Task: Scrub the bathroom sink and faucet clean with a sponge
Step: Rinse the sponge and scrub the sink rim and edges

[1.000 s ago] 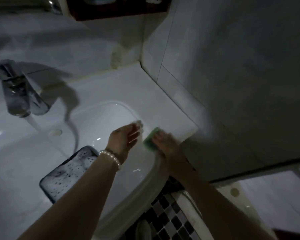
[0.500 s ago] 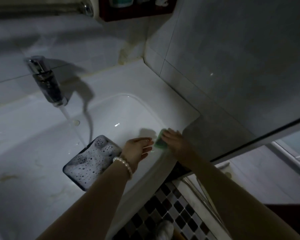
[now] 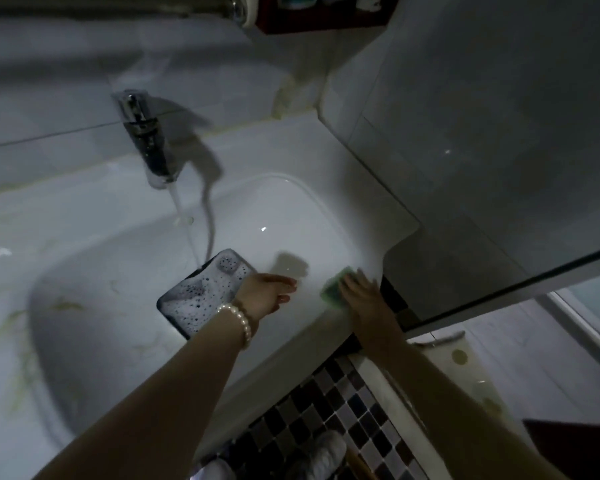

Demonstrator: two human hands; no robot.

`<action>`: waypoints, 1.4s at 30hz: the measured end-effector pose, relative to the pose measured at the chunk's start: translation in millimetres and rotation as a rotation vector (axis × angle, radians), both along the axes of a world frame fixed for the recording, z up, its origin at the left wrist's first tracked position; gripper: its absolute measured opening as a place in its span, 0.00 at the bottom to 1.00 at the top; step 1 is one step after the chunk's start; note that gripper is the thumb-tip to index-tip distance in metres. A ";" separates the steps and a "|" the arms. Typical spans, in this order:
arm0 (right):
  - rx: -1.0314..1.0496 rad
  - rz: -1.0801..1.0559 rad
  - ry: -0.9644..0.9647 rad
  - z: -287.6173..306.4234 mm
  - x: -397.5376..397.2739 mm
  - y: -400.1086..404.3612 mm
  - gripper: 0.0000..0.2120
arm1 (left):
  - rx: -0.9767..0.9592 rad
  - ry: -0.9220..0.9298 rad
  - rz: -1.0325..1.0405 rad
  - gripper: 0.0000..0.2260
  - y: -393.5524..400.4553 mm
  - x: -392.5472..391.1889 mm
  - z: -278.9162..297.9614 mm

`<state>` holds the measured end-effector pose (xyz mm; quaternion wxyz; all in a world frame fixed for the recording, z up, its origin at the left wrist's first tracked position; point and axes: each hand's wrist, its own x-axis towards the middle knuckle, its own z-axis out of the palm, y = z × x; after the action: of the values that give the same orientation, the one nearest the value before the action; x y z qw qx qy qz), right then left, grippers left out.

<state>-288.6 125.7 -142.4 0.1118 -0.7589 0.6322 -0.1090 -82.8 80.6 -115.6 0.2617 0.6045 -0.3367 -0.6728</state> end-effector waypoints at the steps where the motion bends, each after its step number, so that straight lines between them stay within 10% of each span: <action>1: 0.014 0.011 -0.020 -4.4 19.0 16.0 0.21 | -0.010 -0.023 -0.026 0.06 3.0 3.6 -1.6; 19: 0.312 0.490 -0.014 -2.9 120.2 33.0 0.18 | -0.059 -0.264 -0.445 0.05 28.0 81.8 -12.3; 23: 0.240 0.258 0.153 -1.9 78.6 21.2 0.23 | -0.015 -0.303 -0.376 0.08 28.4 117.9 -12.4; 28: 0.398 0.669 0.003 -11.1 150.6 65.2 0.23 | -0.003 -0.362 -0.249 0.08 29.7 155.5 -8.2; 34: 0.446 0.363 0.101 -2.0 149.0 28.1 0.18 | -0.013 -0.331 -0.162 0.07 37.7 179.9 -6.2; 42: 0.600 0.706 -0.145 -23.9 223.2 50.6 0.17 | 0.050 -0.237 0.027 0.04 40.3 181.4 -13.7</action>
<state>-65.3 176.3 -166.3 0.4004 -0.8520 0.3297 0.0708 98.6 120.9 -129.3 0.2141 0.6905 -0.3402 -0.6014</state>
